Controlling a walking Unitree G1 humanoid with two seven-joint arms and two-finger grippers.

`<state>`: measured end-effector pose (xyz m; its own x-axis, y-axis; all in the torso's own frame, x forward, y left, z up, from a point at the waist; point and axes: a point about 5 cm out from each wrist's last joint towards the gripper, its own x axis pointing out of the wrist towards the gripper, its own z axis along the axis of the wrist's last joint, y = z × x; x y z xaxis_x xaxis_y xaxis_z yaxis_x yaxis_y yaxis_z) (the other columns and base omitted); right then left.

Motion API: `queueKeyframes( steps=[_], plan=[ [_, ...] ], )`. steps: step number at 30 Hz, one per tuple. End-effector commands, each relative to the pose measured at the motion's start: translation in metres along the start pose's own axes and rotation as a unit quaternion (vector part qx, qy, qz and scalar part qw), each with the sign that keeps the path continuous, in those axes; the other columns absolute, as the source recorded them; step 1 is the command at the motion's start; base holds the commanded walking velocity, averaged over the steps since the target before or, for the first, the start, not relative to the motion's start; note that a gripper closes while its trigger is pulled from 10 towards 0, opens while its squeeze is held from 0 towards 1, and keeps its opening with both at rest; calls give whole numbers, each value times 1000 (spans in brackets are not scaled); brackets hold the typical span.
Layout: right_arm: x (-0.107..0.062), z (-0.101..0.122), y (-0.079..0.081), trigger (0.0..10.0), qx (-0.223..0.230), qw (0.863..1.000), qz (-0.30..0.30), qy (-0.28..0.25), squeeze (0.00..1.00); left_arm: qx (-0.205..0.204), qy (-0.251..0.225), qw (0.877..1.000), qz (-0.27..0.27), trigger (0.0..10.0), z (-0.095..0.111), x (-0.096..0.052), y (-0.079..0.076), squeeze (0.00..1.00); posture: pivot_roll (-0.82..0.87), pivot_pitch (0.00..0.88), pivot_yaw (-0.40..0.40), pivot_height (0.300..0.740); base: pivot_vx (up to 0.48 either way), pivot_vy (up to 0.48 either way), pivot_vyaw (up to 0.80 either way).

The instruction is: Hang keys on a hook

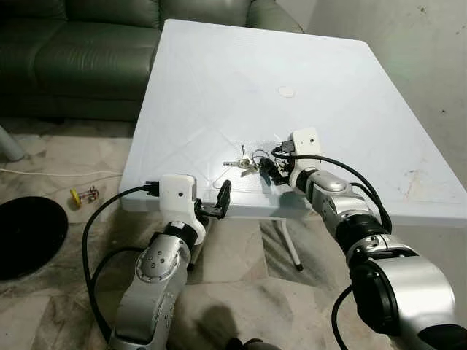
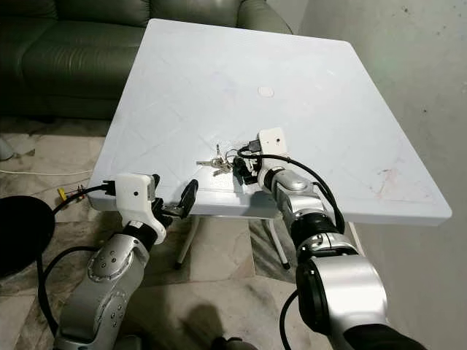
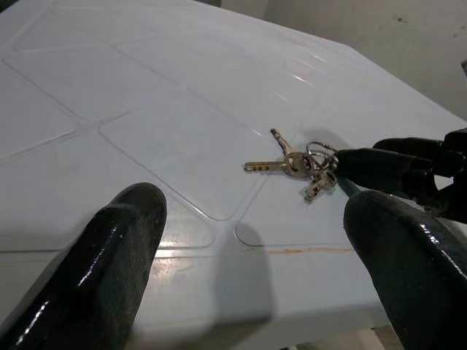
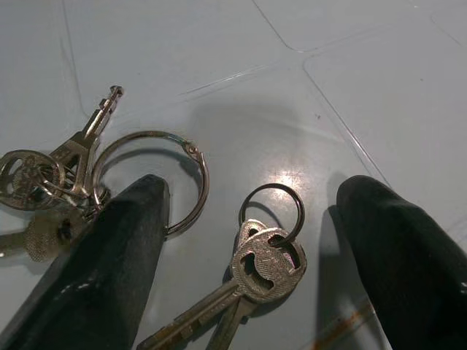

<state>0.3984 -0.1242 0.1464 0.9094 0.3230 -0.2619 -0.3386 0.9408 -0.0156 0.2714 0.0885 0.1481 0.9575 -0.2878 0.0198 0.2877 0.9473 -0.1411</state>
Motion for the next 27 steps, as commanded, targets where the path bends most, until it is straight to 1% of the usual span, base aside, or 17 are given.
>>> queueKeyframes(
  steps=[1,27],
  plan=[
    [-1,-1,-6,0,-5,1000,-5,15,0,-2,1,1000,-2,10000,0,-2,-4,0,154,185,-153,740,0,0,0],
    [-3,1,-12,0,-10,1000,-15,14,0,1,-4,1000,5,10000,2,0,-4,0,155,189,-159,740,0,0,0]
  ],
)
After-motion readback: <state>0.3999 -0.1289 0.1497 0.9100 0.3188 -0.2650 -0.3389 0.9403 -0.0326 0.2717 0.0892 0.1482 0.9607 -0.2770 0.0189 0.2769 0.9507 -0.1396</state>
